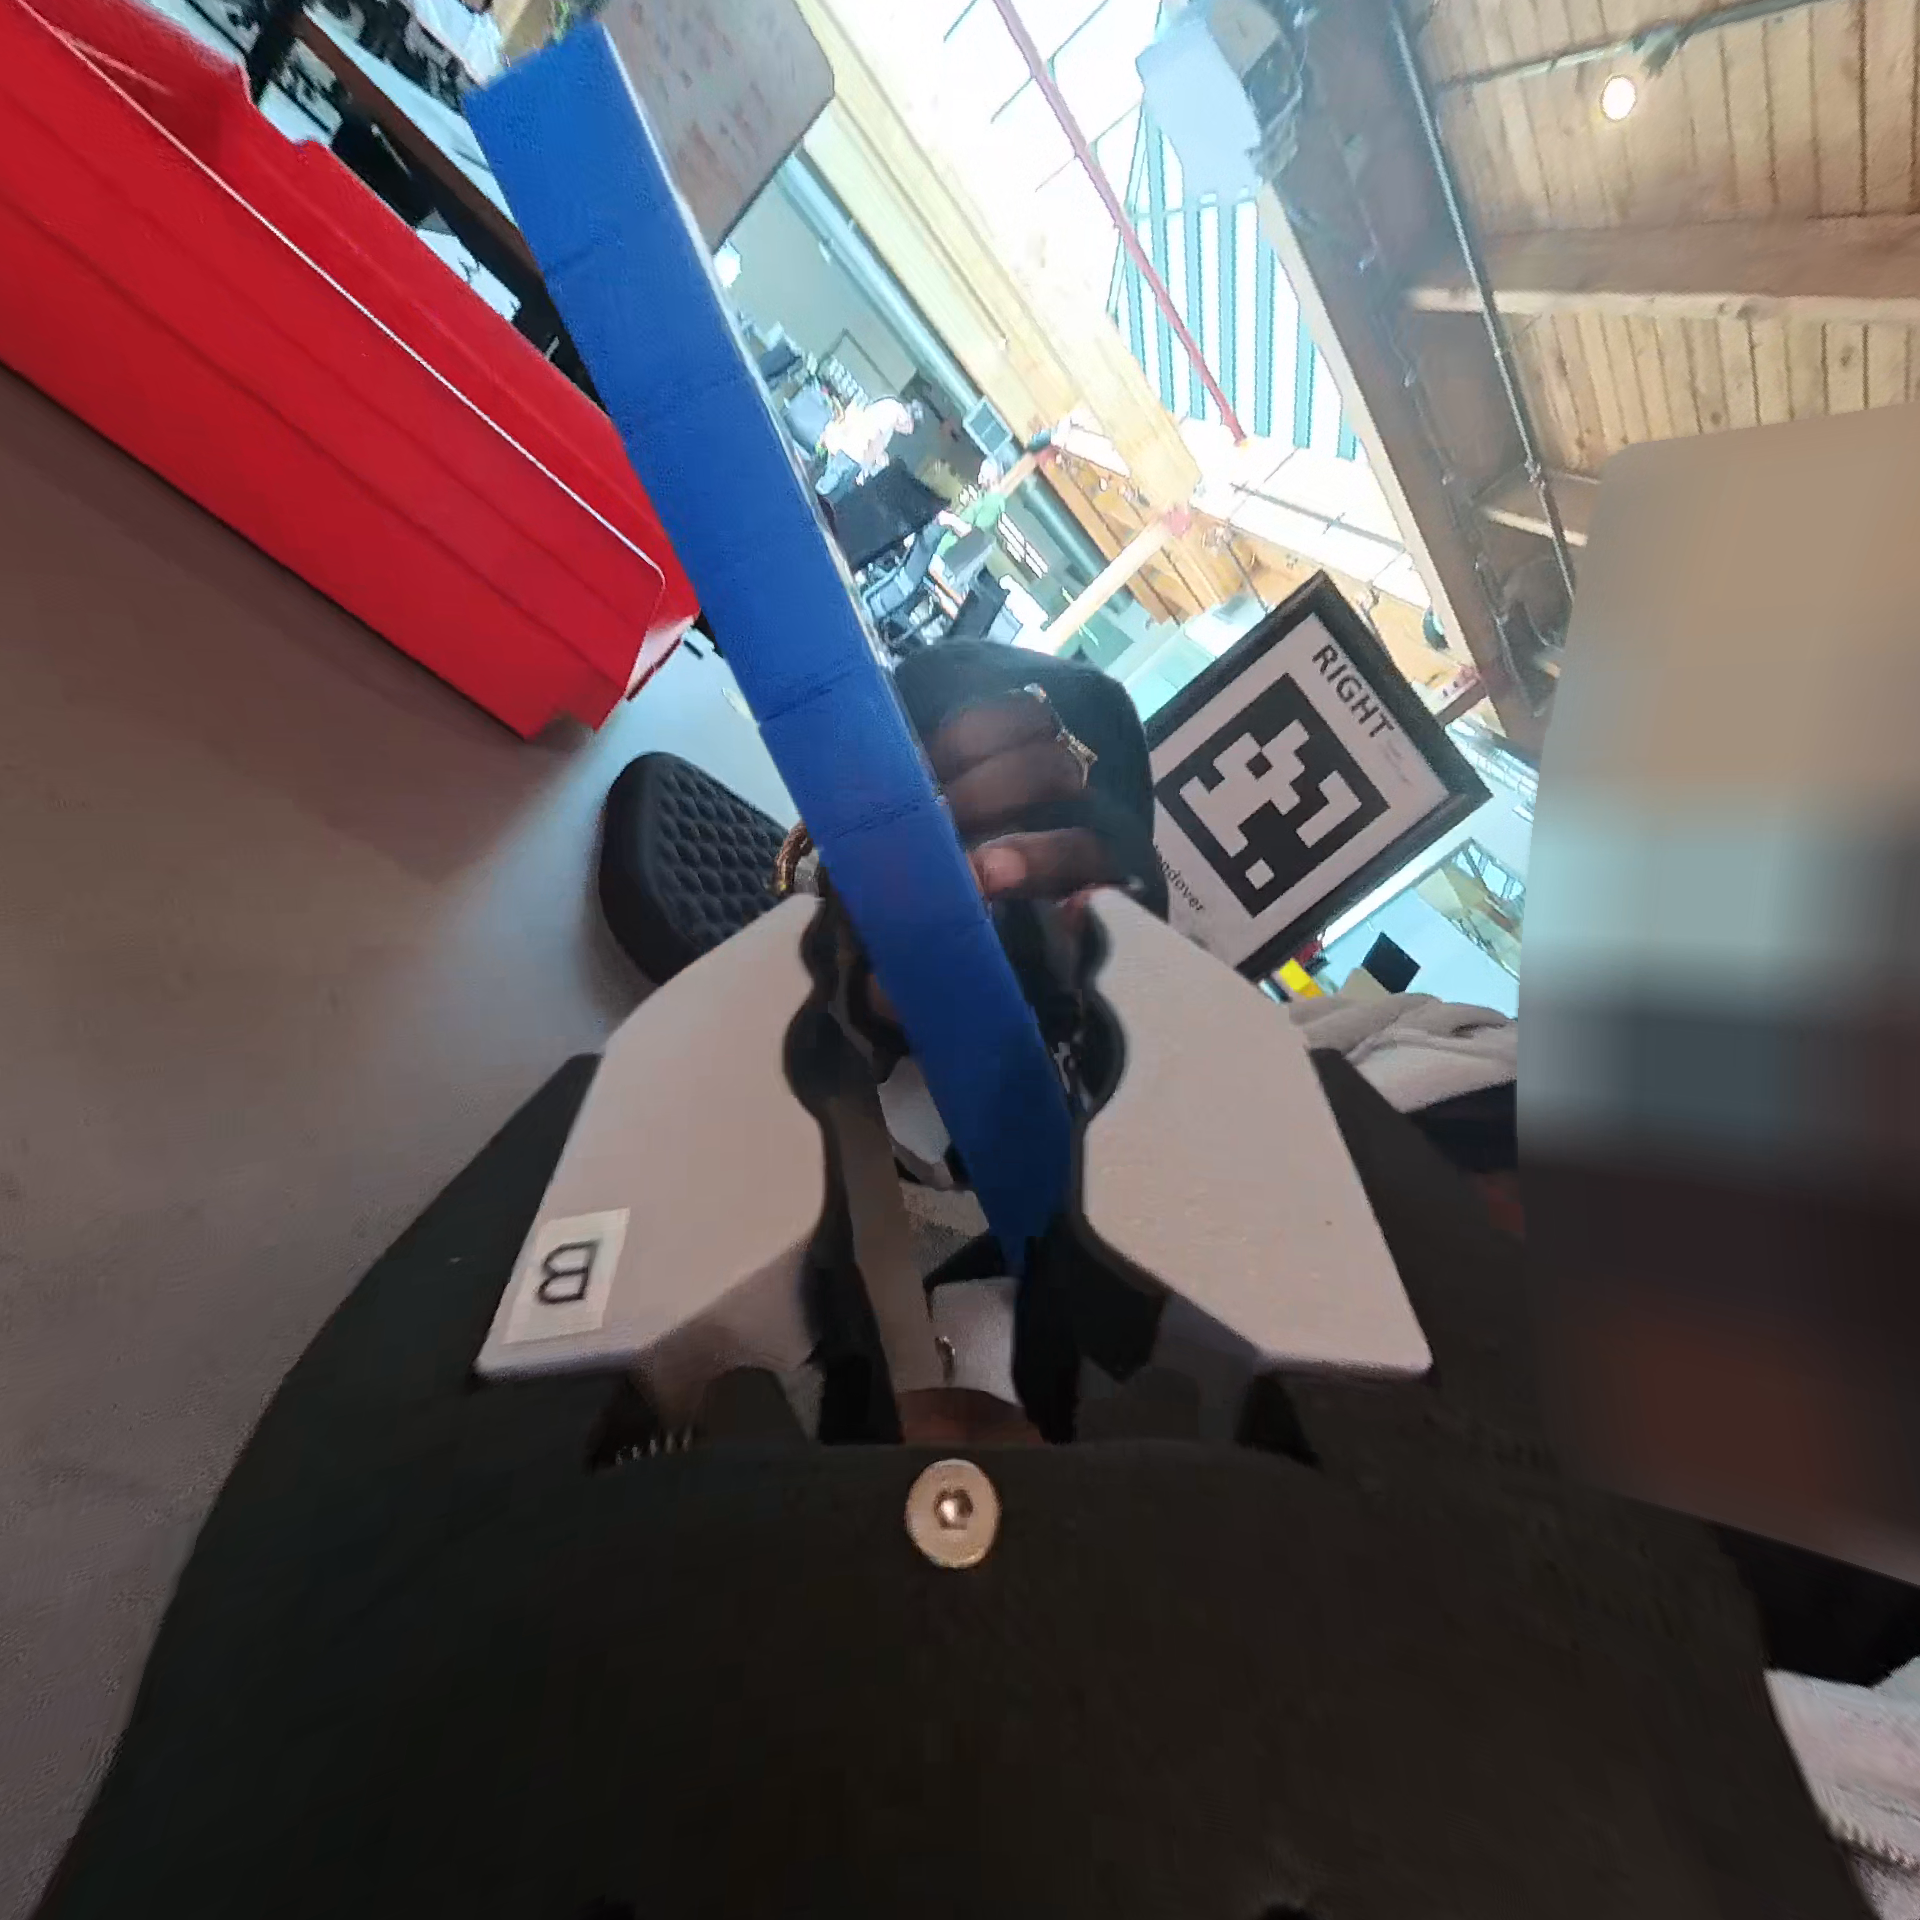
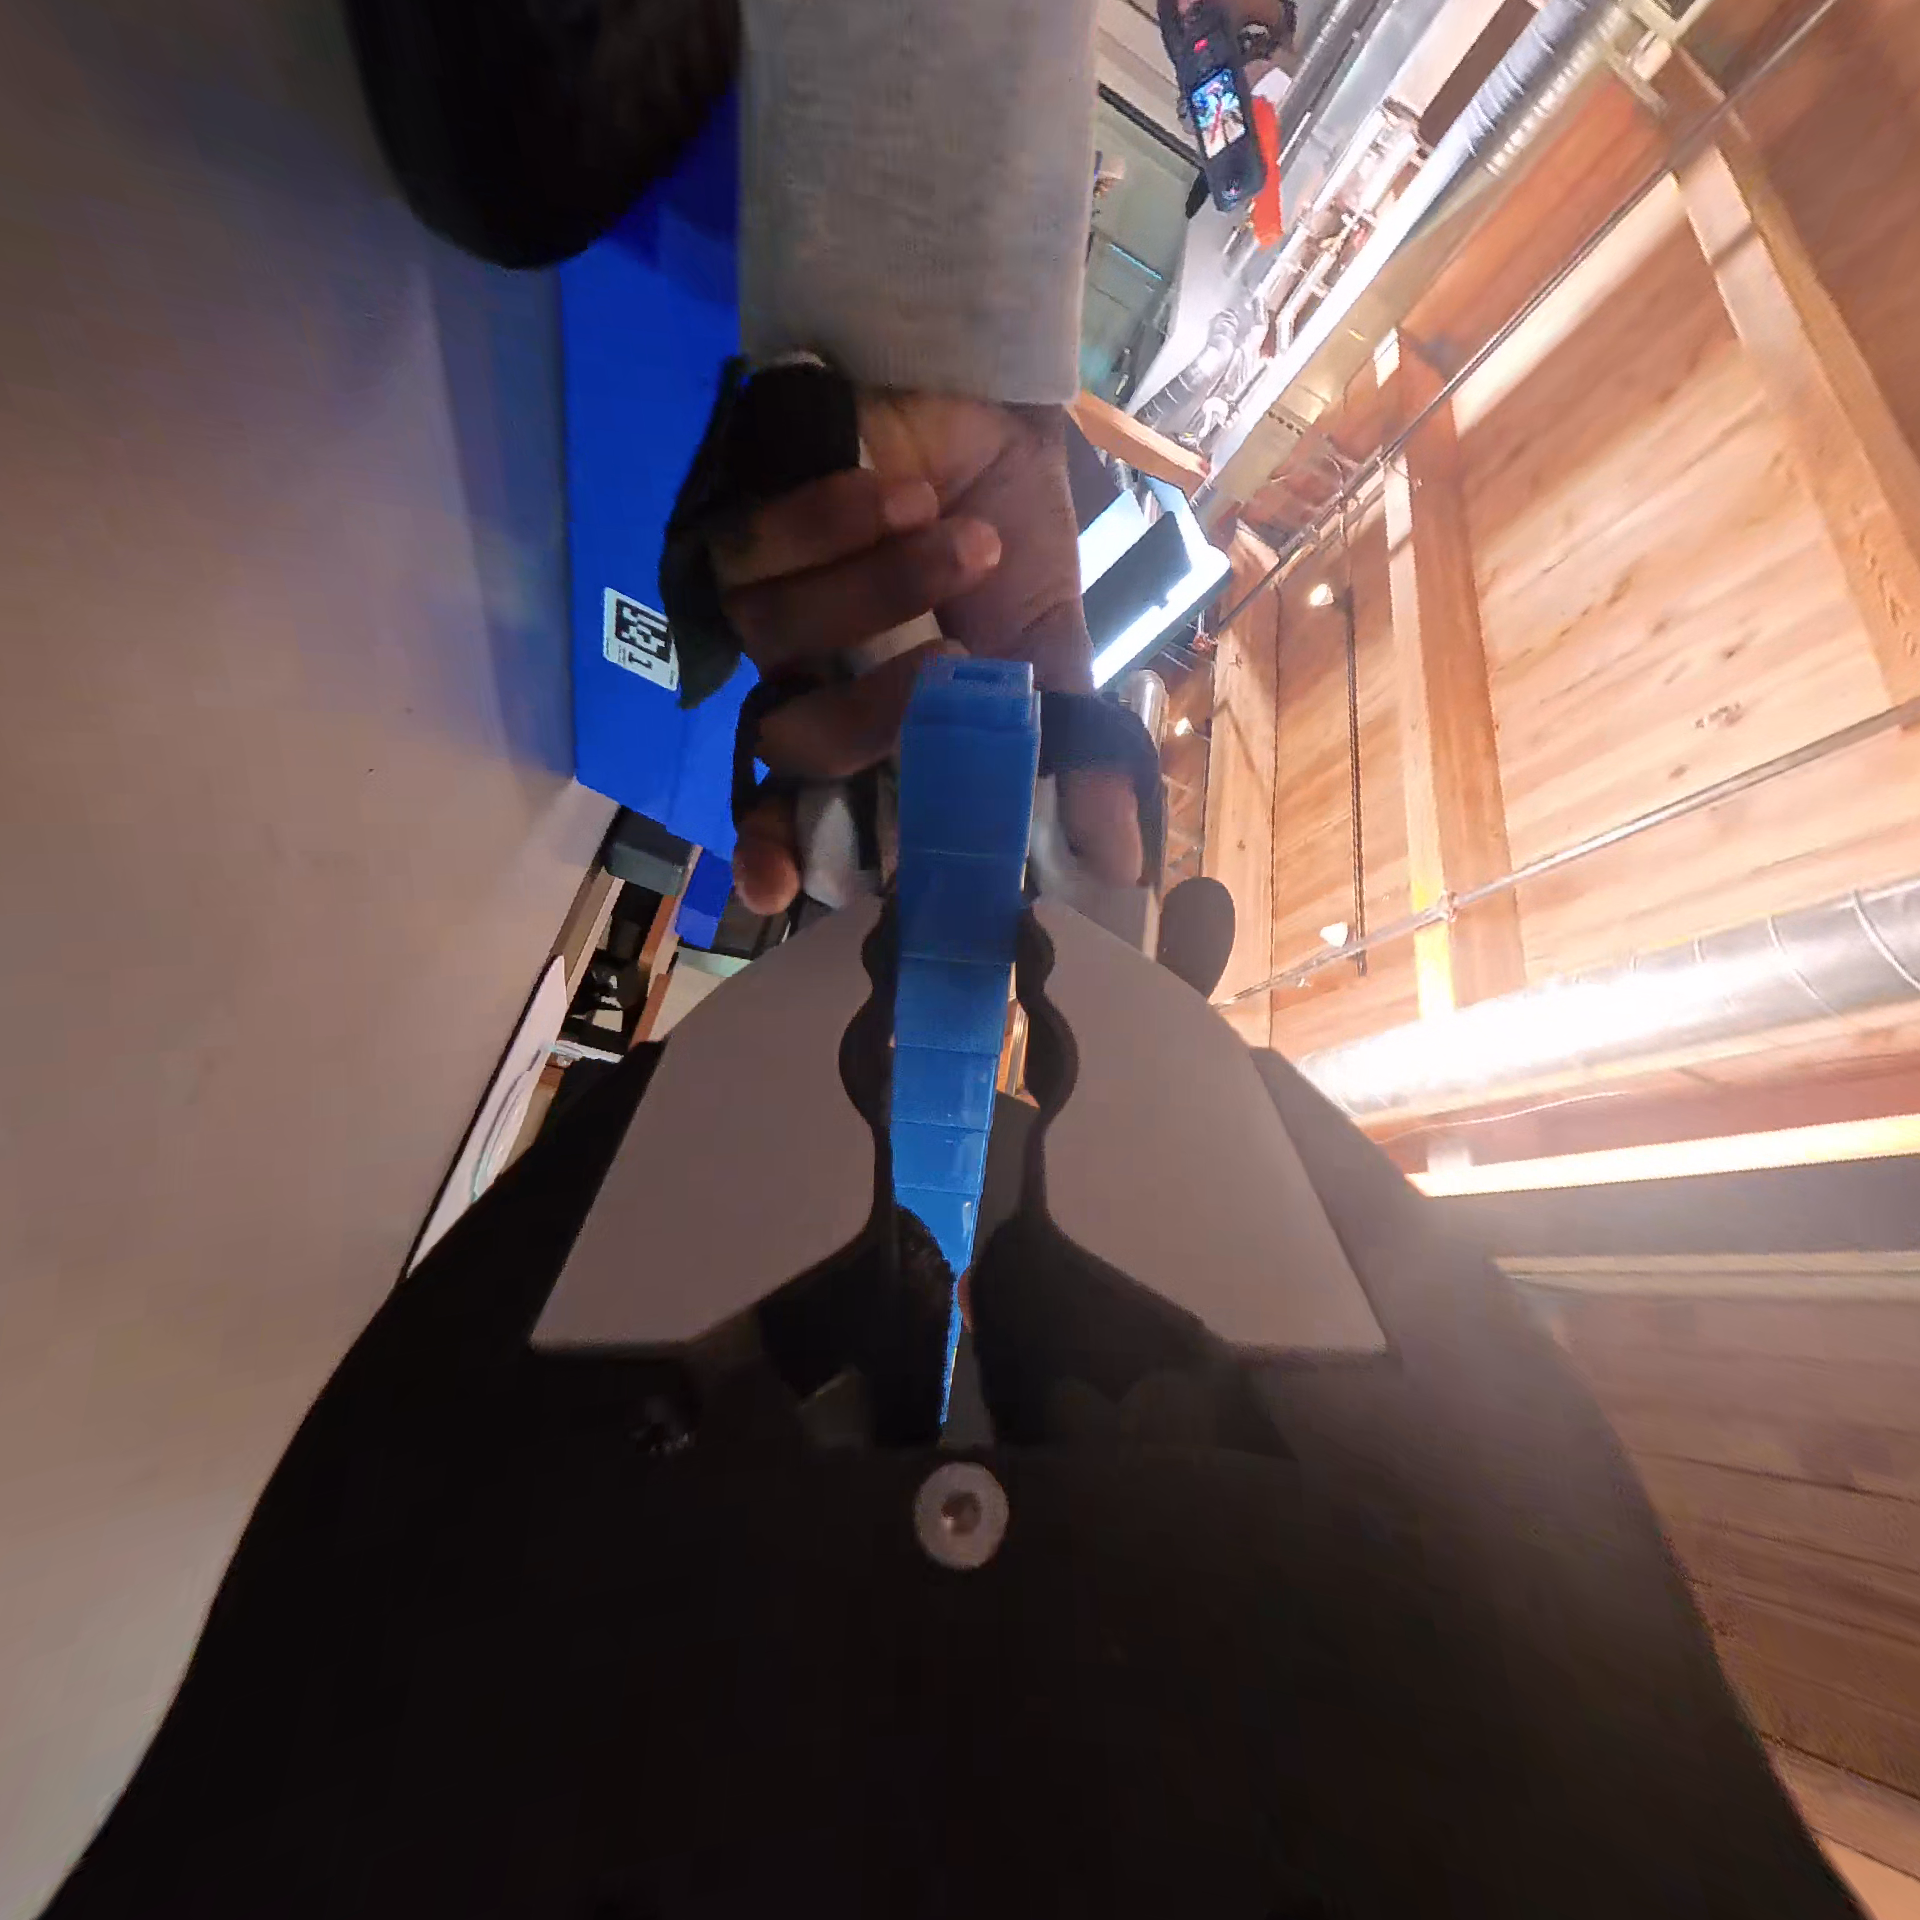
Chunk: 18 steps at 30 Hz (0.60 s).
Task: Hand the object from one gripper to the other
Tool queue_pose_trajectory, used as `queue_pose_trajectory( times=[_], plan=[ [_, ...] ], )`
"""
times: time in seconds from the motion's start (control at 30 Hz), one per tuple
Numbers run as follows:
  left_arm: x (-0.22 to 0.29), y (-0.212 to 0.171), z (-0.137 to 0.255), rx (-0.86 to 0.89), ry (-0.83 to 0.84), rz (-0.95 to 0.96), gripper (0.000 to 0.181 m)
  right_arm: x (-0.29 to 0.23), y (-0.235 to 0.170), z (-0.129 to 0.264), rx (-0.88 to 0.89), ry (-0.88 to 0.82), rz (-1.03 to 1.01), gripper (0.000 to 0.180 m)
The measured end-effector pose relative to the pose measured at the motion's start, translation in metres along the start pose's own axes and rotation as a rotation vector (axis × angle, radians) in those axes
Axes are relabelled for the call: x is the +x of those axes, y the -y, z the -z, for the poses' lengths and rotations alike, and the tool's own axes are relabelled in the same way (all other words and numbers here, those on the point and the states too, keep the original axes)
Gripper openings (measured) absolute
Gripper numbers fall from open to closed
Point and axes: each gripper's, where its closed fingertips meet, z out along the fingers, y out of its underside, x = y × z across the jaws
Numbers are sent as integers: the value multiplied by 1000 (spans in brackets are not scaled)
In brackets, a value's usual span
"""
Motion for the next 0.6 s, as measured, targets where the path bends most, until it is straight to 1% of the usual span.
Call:
queue_pose_trajectory(
  times=[0.03, 0.07, 0.2, 0.3, 0.37, 0.43, 0.47, 0.53, 0.6],
  plan=[
    [-1, -2, 0, -12, 6, -7, 34, -1, 1, -1, 0, 2, 11, 22],
    [-2, -3, -1, -15, 13, -13, 29, -1, 2, -1, 0, -1, 18, 22],
    [1, 1, -1, 9, -5, -14, 28, 2, 0, -2, -18, -31, 11, 23],
    [4, 14, 2, 96, -1, -64, 27, 15, -9, 0, -42, -124, -60, 49],
    [10, 27, 8, 183, -4, -130, 26, 25, -18, 4, -34, -179, -183, 58],
    [16, 40, 15, 279, 9, -234, 23, 34, -32, 11, -3, -214, -383, 67],
    [21, 44, 18, 320, 8, -288, 23, 37, -40, 14, 23, -211, -520, 69],
    [28, 50, 23, 377, 17, -390, 22, 35, -56, 15, 105, -142, -876, 69],
    [30, 51, 23, 399, 52, -497, 22, 34, -66, 14, 240, -45, -1311, 68]
  ],
)
